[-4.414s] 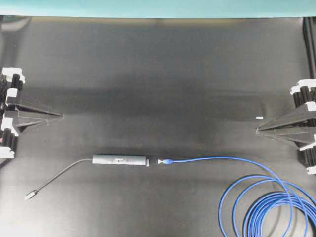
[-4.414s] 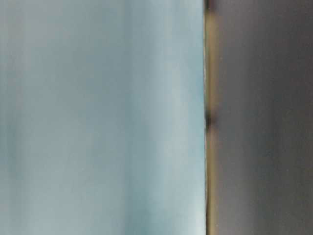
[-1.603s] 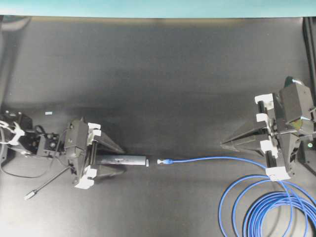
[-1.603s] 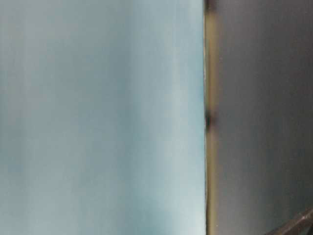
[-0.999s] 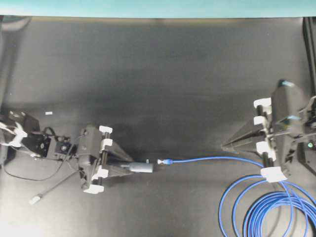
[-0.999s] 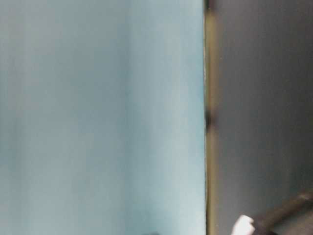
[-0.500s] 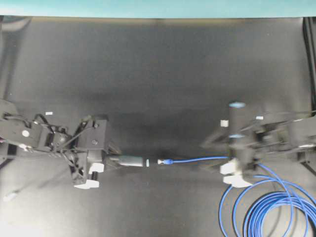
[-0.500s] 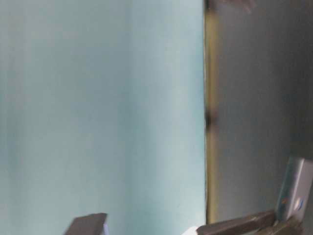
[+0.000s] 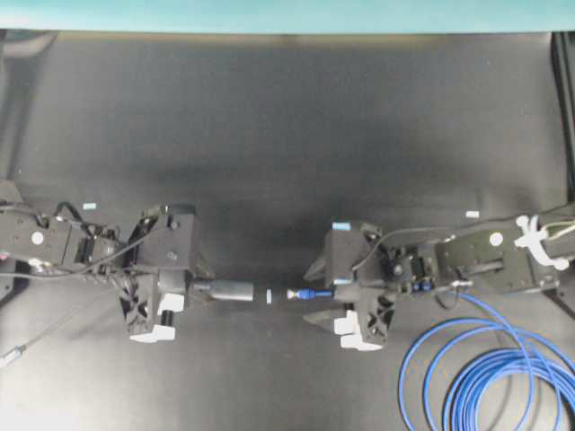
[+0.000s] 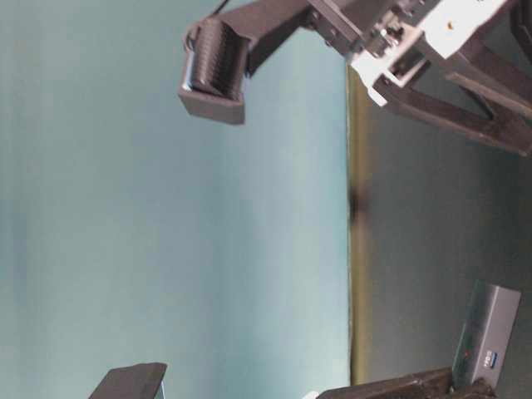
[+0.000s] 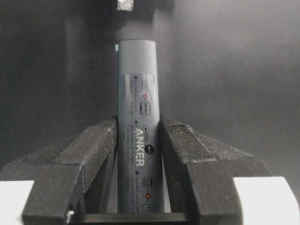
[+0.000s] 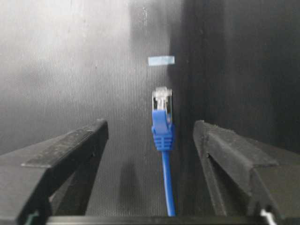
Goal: Insert the LAN cable into the hub.
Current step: 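Move the right gripper to the blue LAN plug and grasp it, then push the blue LAN plug with the right gripper into the hub port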
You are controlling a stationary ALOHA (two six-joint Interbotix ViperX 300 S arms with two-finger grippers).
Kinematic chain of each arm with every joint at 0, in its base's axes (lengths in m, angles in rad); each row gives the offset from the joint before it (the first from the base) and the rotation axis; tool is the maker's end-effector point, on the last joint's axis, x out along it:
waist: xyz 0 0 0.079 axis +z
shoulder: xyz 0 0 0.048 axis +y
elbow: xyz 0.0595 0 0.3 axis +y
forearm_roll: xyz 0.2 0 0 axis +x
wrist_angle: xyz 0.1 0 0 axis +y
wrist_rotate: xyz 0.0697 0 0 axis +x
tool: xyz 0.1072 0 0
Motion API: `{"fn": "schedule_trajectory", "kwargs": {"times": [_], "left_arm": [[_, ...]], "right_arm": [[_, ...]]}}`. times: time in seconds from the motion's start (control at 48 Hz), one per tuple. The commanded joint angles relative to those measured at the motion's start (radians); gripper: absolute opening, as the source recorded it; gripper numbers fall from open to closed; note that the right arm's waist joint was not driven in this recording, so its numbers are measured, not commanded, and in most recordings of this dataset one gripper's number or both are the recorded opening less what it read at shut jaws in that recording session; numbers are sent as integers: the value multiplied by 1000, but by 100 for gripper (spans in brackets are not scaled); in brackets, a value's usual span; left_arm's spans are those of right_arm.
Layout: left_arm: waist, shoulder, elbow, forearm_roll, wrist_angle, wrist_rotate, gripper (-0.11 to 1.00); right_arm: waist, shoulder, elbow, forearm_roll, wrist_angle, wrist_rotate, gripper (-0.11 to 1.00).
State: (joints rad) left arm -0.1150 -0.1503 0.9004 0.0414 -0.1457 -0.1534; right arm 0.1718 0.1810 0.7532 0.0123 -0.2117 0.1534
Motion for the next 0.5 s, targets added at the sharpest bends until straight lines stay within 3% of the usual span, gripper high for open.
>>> {"fn": "schedule_trajectory", "kwargs": {"times": [0.0, 0.208, 0.291, 0.375, 0.479], "left_arm": [[-2, -15, -20, 3, -5, -2, 28], [-2, -15, -20, 3, -5, -2, 28], [-2, -14, -18, 3, -5, 2, 28], [-2, -15, -18, 3, -5, 15, 28], [-2, -18, -17, 3, -5, 29, 28]], "right_arm": [[0, 26, -12, 0, -8, -9, 68], [0, 44, -5, 0, -12, -9, 49], [0, 41, 0, 2, -40, -8, 35], [0, 40, 6, 14, -87, 6, 14], [0, 29, 12, 63, -129, 31, 12]]}}
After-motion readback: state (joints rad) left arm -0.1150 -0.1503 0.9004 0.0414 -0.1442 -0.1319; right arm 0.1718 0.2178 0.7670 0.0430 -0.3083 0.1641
